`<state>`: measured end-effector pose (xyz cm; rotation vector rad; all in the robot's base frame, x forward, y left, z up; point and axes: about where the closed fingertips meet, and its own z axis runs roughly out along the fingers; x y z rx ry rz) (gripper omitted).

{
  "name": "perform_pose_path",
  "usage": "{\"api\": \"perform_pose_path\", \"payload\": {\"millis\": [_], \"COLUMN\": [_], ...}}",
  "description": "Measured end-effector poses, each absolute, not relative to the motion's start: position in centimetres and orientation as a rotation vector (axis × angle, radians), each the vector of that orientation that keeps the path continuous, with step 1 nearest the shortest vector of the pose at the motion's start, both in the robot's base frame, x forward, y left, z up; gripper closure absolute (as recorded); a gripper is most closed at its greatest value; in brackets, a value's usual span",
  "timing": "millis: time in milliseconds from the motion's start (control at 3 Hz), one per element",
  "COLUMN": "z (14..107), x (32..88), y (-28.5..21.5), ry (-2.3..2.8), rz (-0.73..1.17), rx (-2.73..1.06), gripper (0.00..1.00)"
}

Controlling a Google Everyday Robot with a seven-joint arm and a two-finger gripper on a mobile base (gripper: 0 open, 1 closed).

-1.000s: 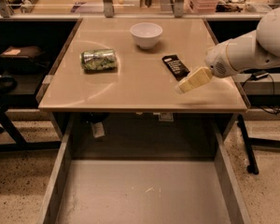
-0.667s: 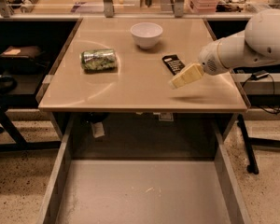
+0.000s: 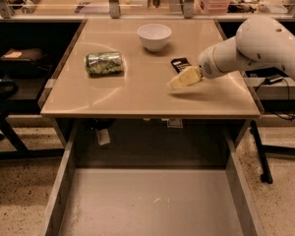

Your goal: Place rxbar chocolate into top drawer

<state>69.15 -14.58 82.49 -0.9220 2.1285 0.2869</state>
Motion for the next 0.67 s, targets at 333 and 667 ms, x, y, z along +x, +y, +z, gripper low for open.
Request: {"api": "perform_pose_path", "payload": {"millis": [333, 667], "z": [81.46, 80.54], "x": [69.81, 70.16], "y": [-14.26, -14.72], "ry": [2.161, 2.191], "rz": [0.299, 0.295], "rx": [-0.885, -0.849], "gripper": [0.00, 0.00]}}
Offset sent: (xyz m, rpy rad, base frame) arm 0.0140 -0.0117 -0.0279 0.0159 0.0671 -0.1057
